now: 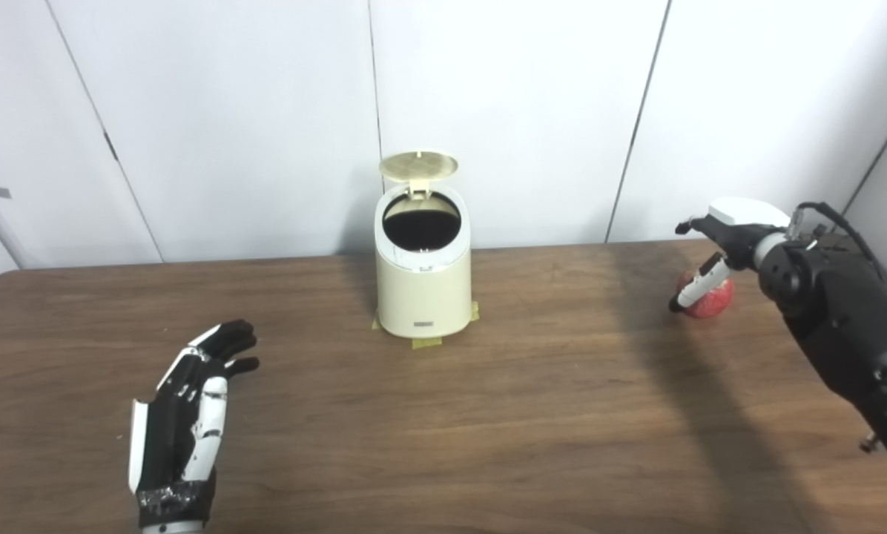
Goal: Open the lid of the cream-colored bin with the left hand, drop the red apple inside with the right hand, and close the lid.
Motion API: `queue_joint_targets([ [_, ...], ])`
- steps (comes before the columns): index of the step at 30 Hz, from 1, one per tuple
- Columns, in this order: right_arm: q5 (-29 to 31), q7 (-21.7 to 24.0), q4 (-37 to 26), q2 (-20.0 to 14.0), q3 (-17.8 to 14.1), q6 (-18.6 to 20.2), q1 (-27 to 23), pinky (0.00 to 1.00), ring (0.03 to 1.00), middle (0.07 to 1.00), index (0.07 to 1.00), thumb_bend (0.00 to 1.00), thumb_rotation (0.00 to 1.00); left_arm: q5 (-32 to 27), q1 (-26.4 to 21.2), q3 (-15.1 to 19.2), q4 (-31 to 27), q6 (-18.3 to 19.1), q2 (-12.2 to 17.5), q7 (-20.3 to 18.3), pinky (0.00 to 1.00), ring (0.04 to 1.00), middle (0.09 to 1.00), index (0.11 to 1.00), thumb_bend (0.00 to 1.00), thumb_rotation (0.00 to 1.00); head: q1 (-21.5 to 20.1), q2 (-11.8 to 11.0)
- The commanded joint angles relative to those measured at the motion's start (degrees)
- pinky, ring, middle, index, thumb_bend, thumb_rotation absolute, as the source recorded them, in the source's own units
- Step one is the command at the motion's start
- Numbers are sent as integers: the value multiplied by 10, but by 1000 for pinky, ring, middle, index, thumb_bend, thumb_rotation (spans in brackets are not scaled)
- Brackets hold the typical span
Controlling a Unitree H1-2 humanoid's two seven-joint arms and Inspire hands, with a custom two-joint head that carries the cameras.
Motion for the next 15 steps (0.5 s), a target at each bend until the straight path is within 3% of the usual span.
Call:
queue_joint_targets([
  [1,6,-20,8,-6,-1,-4,-40,654,899,951,882,998,325,3,35,-1,-11,-18,-13,0,695,771,770,739,84,617,0,0],
  [11,26,-19,69,2,17,-3,-60,741,906,942,873,1000,311,12,33,1,3,-35,-16,5,696,767,764,730,108,652,4,2],
  [15,33,-21,91,5,24,-8,-67,676,860,926,867,1000,312,18,32,6,10,-27,-20,13,688,764,759,722,102,665,5,2],
])
